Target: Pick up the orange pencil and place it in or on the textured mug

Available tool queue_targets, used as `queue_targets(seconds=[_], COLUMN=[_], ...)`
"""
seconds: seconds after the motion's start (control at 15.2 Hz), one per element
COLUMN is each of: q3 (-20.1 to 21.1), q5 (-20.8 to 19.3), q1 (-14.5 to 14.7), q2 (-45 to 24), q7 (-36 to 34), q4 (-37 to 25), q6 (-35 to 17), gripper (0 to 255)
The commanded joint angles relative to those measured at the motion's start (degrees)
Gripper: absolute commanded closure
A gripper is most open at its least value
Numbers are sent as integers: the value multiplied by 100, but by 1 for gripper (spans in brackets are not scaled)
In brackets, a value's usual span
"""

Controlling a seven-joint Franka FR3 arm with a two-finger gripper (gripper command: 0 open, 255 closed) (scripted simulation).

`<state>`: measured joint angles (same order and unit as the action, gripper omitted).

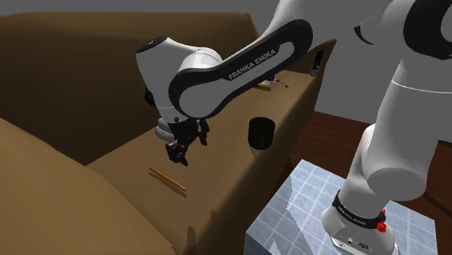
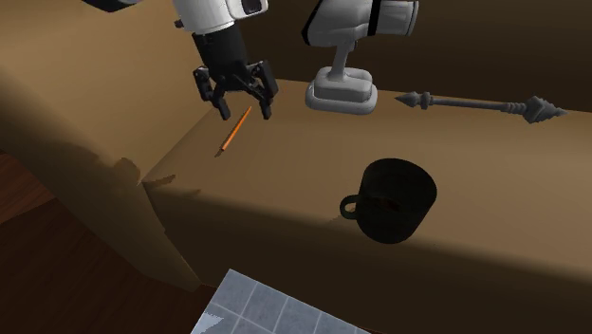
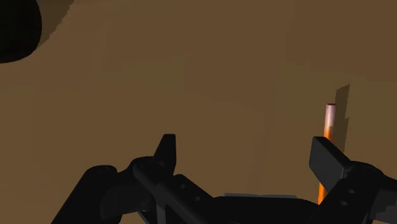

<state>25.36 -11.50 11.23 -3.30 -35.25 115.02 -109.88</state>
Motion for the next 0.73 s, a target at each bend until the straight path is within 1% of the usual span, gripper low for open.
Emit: queue_targets(seconds=[0.0, 0.2, 0.4, 0.46, 0.66], q3=[93, 143, 126, 115, 82], q5=[-271, -689, -1082, -1121, -1166], q1=[141, 410, 743, 787, 763], q2=[-449, -1145, -1849, -1926, -1970], q7=[-290, -648, -930, -955, -987], q4=[-385, -1016, -1729, -1812, -1647], q6=[27, 117, 272, 292, 88], gripper=[0, 0, 0, 0, 0])
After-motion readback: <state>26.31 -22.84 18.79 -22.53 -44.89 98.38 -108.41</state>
